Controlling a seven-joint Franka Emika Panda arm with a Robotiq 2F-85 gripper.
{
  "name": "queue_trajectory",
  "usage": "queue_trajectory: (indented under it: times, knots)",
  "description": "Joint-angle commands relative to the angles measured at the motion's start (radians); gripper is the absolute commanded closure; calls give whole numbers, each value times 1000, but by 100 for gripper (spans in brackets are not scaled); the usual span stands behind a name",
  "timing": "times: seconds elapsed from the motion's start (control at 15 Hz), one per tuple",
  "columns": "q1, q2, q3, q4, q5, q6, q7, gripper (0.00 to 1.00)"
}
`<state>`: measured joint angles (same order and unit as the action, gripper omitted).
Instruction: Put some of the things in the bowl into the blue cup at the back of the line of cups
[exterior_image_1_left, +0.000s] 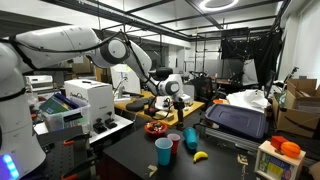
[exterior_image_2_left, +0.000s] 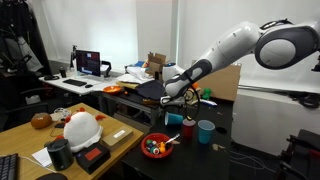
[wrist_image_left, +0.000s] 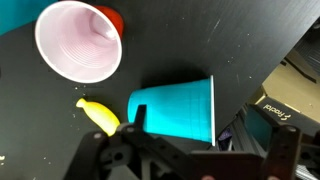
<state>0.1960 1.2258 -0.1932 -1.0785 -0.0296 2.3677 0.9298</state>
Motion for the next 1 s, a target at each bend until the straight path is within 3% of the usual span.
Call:
queue_trajectory:
  times: [0.0,0.8,0.87,0.93]
  knots:
    - [12,85,-18,146,-23,-64,38,0]
    - [61,291,-119,415,-177,-198,198,0]
    - [77,246,-119,335,-212,-176,221,0]
    - [83,248,-121,330,-235,-178,237,0]
